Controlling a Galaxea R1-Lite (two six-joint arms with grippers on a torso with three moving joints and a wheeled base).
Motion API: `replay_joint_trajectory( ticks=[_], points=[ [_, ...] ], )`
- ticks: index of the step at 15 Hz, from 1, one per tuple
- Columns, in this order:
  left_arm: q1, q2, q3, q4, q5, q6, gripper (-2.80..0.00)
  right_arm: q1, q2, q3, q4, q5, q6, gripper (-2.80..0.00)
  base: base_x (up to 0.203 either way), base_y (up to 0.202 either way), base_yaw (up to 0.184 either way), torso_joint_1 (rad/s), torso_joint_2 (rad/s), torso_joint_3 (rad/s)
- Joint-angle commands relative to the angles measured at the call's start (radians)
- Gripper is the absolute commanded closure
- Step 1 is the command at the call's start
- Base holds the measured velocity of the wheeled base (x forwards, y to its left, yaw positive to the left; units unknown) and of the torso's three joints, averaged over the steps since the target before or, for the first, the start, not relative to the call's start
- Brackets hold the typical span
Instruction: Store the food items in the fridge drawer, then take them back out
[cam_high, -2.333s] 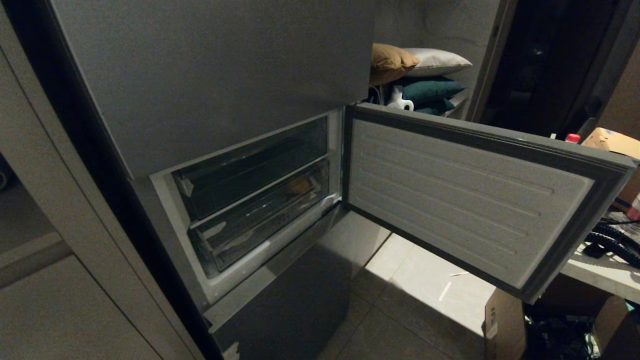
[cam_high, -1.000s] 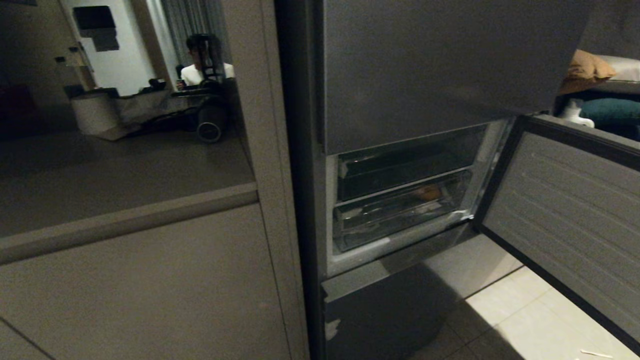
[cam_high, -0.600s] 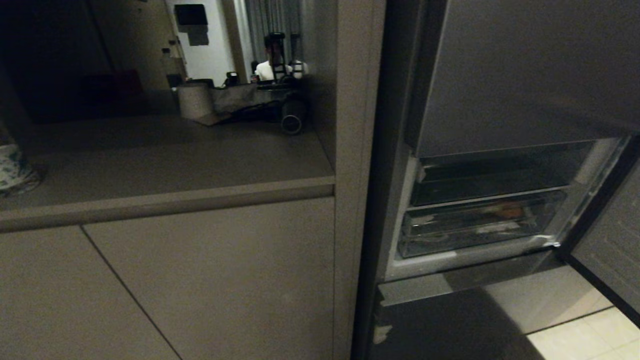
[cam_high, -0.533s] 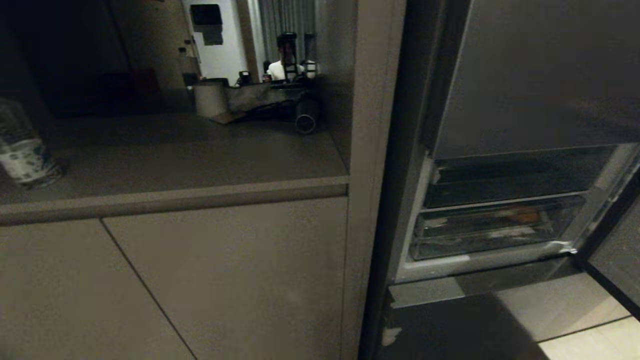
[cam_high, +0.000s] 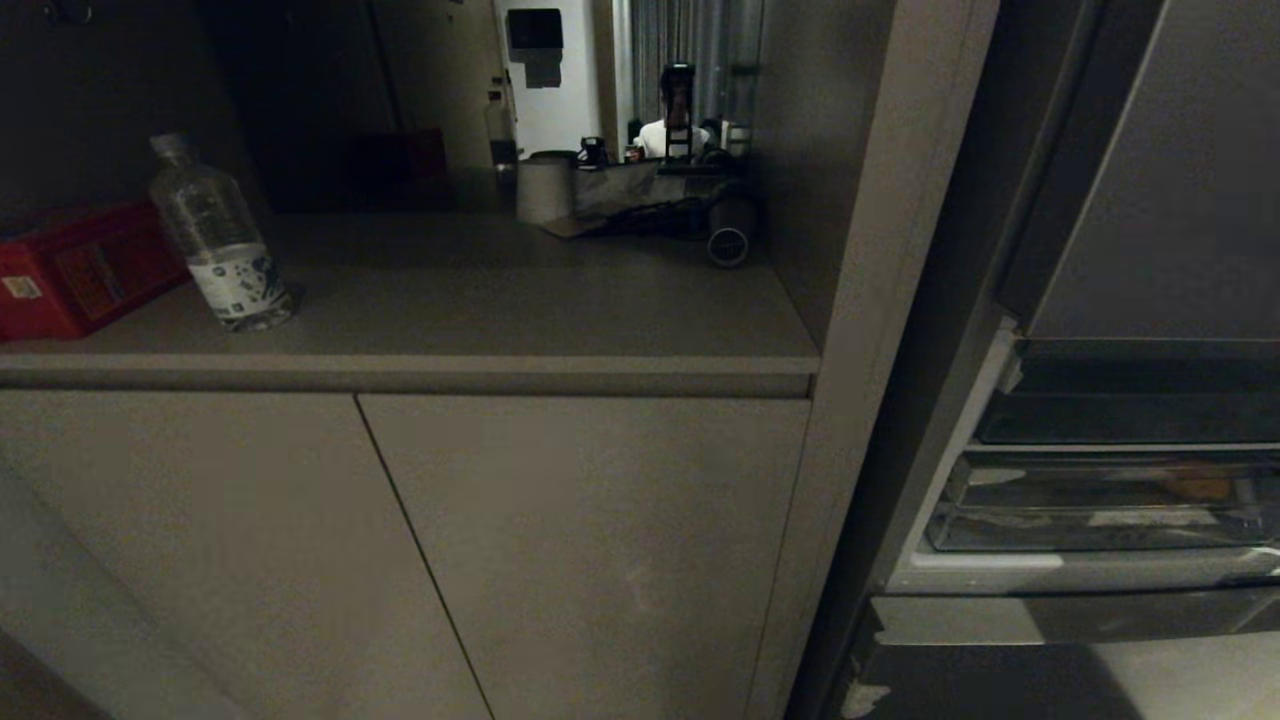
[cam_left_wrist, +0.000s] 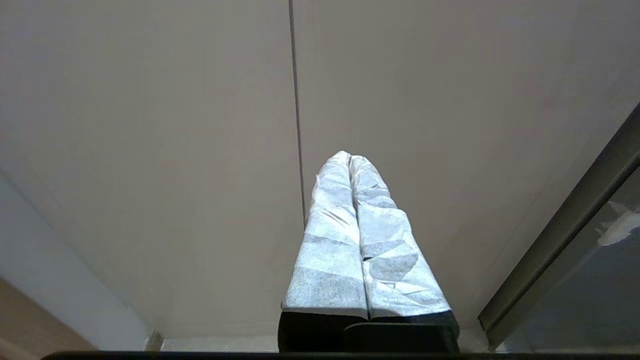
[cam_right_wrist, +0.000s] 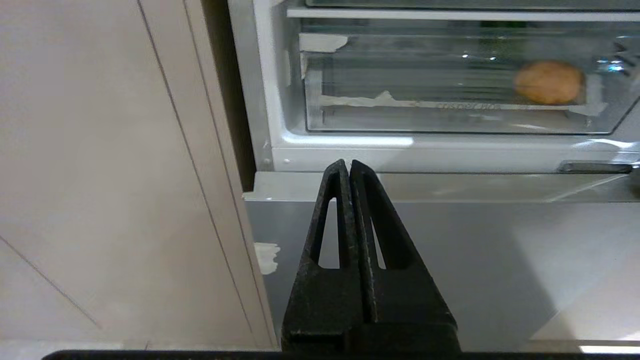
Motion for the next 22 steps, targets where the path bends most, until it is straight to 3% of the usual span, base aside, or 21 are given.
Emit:
replay_joint_trajectory(
  ticks=[1, 22],
  points=[
    [0.001, 0.001, 0.000, 0.000, 0.000, 0.000, 0.00, 0.001, 0.000, 0.000, 0.000, 0.000, 0.000, 0.00, 0.000, 0.000, 0.000, 0.000, 0.00, 0.000],
    [0.001, 0.001, 0.000, -0.002, 0.000, -0.002, 0.00, 0.001, 0.000, 0.000, 0.000, 0.001, -0.001, 0.00, 0.000, 0.000, 0.000, -0.136, 0.32, 0.185]
  ],
)
